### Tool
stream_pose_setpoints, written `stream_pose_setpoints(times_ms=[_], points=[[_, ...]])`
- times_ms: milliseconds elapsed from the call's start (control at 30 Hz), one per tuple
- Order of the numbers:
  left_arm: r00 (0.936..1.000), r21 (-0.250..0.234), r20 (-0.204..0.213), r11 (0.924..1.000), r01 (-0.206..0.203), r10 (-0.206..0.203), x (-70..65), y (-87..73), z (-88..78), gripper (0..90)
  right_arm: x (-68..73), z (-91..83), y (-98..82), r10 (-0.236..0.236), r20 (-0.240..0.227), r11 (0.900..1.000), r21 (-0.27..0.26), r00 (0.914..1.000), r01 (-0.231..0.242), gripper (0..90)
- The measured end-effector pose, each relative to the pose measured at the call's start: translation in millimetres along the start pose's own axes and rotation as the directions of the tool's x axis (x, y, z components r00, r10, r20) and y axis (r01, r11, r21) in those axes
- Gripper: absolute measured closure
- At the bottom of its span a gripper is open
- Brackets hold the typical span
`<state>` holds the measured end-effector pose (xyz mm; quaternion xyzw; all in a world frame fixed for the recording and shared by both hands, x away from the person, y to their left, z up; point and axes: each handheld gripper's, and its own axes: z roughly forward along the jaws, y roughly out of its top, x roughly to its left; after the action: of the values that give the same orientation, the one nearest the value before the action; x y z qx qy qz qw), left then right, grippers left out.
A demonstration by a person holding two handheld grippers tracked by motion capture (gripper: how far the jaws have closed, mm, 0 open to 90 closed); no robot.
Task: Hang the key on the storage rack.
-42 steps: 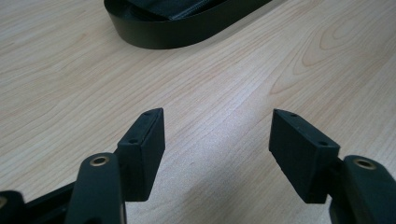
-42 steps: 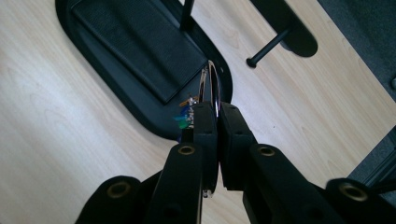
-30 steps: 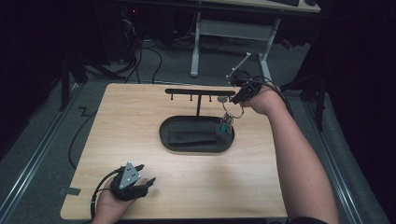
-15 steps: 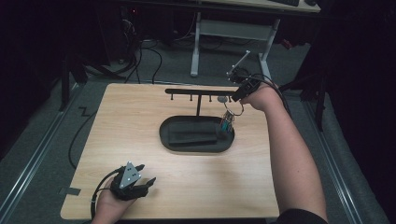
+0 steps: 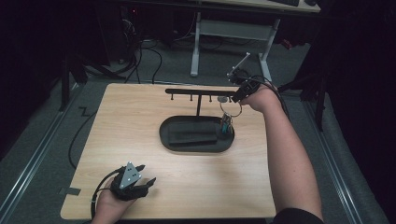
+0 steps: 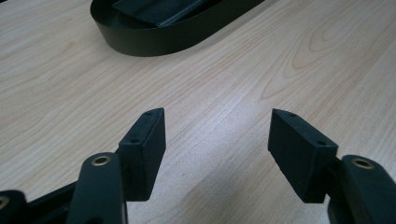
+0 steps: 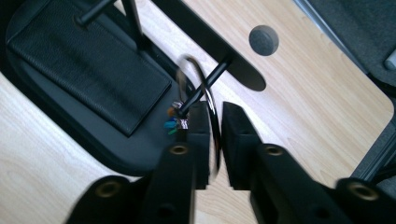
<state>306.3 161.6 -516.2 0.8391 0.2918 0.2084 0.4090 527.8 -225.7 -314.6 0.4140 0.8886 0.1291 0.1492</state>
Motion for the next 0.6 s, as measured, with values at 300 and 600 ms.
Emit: stream_pose_setpoints(times_ms=[300,600], points=[[1.0000,0.005,0.005,1.0000,-0.005,0.005,-0.9,0.7,1.7,37.0,6.1,-17.4,-3.5,0.002,0.018,0.998,-0.064,0.9998,-0.001,75.0],[1.0000,0.014,0.007,0.9999,-0.006,0.006,-1.2,1.9,4.1,36.7,22.9,-10.3,-31.1,0.013,0.006,0.992,-0.122,0.9999,-0.012,50.5]])
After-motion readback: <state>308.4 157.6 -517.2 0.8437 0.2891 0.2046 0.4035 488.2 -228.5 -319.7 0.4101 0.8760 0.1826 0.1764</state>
